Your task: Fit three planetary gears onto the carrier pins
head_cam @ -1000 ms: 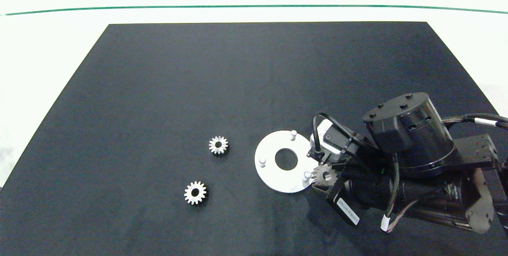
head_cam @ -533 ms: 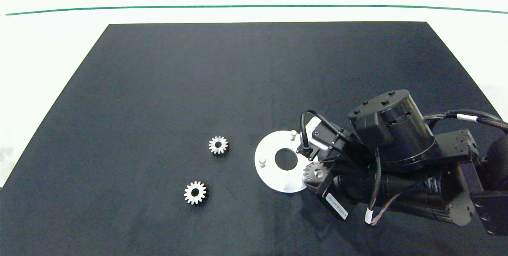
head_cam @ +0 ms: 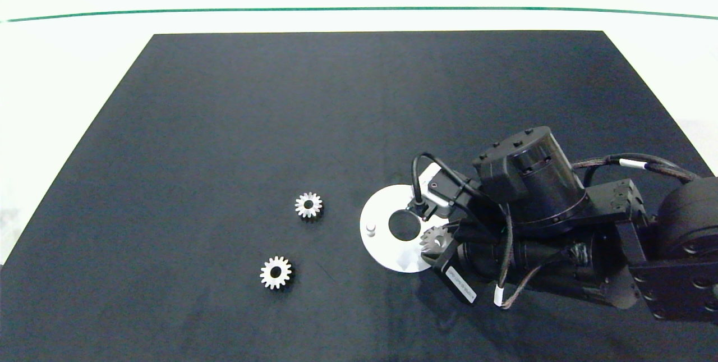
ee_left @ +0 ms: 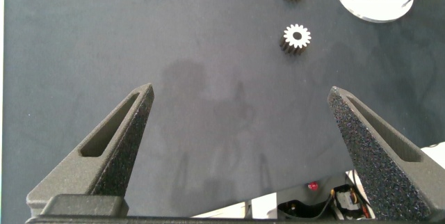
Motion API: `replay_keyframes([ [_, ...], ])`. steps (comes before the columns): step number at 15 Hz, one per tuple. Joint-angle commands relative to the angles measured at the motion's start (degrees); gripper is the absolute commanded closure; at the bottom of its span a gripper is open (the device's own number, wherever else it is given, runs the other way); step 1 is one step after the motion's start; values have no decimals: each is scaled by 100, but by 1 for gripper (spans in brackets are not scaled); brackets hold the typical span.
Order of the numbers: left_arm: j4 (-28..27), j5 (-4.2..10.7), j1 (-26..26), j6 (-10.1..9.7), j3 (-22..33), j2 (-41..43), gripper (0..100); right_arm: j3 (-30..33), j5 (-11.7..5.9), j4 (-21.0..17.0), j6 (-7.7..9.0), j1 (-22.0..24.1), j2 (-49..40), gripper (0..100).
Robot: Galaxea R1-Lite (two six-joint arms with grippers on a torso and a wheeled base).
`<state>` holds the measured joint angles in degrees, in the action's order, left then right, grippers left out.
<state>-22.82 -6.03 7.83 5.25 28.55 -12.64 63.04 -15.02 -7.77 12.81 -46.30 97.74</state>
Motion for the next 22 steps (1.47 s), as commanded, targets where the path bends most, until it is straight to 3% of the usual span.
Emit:
replay_keyframes([
  [1,-12,-3,8,2,1,-1,0,42,-10,-6,11,-2,78,81],
  [12,-12,-12,8,11,54,-1,0,60,-10,-129,2,25,78,81],
  [13,-12,-12,8,11,54,-1,0,60,-10,-129,-7,33,78,0],
  [20,-21,-3,87,2,37,-1,0,68,-1,-102,-86,42,96,0],
  [22,-12,-3,96,2,1,7,0,-55,-1,-120,-244,33,-396,0],
])
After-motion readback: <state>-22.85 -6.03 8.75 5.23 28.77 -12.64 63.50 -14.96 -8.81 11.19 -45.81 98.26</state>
